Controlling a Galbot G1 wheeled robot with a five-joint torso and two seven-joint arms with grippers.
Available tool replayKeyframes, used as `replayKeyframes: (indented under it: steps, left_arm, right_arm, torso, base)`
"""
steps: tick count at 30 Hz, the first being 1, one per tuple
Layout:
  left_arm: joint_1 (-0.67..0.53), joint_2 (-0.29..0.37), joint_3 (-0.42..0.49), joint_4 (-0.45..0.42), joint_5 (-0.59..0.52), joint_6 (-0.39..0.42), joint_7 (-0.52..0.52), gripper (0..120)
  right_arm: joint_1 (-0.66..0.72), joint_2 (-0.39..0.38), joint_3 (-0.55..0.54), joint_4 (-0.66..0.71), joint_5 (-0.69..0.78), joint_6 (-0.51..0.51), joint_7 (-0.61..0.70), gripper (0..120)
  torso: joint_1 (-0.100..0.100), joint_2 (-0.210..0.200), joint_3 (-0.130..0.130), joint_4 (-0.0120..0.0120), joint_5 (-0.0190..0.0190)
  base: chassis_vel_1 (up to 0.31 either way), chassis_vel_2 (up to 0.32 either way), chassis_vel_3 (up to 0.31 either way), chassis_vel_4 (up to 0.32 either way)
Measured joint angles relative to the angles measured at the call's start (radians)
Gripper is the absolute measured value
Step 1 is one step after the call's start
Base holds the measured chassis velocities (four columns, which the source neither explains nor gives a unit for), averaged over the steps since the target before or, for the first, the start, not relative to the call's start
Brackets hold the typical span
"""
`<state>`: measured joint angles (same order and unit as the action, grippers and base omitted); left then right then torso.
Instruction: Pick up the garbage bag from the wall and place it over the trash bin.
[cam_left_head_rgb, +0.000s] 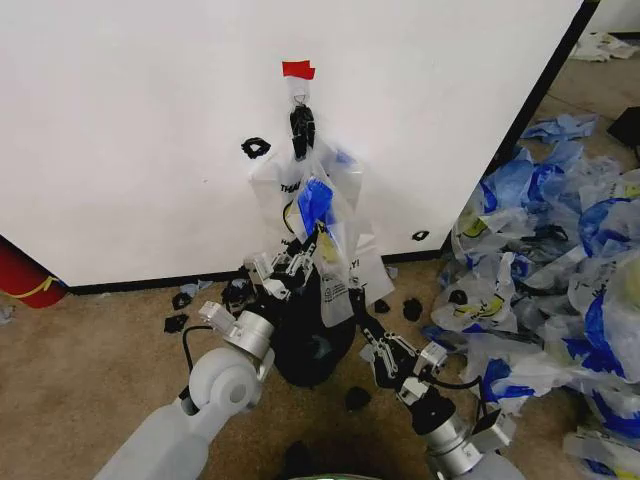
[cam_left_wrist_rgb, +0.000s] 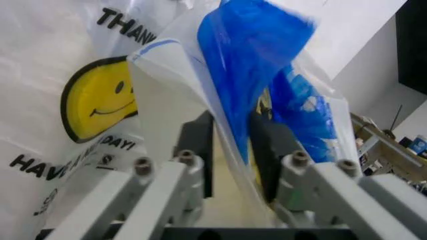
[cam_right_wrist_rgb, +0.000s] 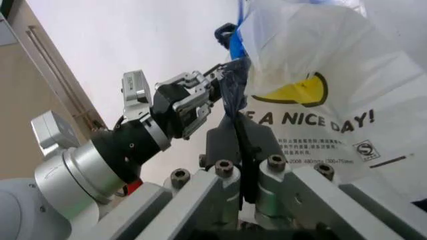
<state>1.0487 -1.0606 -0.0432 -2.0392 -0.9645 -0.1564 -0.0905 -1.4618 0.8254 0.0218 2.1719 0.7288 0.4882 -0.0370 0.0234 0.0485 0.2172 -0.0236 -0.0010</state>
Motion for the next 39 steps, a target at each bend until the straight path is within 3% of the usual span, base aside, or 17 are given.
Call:
replayKeyframes:
  steps: [8, 17, 39]
  left_arm:
    - [0.012, -0.003, -0.009, -0.005, 0.003, -0.001, 0.0, 9]
    - [0.037, -0.003, -0.03, -0.012, 0.023, -0.004, 0.001, 16]
    - [0.078, 0.03, -0.108, -0.05, 0.023, -0.003, -0.002, 16]
  right_arm:
    - [0.002, 0.0, -0.002, 0.0, -0.001, 0.0, 0.0, 0]
    - [0.003, -0.001, -0.002, 0.0, -0.002, 0.005, 0.0, 0]
    - [0.007, 0.001, 0.002, 0.0, -0.005, 0.008, 0.006, 0]
  torso:
    - [0.0, 0.0, 0.0, 0.0, 0.0]
    - [0.0, 0.0, 0.0, 0.0, 0.0]
    - [0.0, 0.0, 0.0, 0.0, 0.0]
  base:
    - [0.0, 0.0, 0.0, 0.0]
    - [0.0, 0.0, 0.0, 0.0]
    - [0.0, 0.0, 0.0, 0.0]
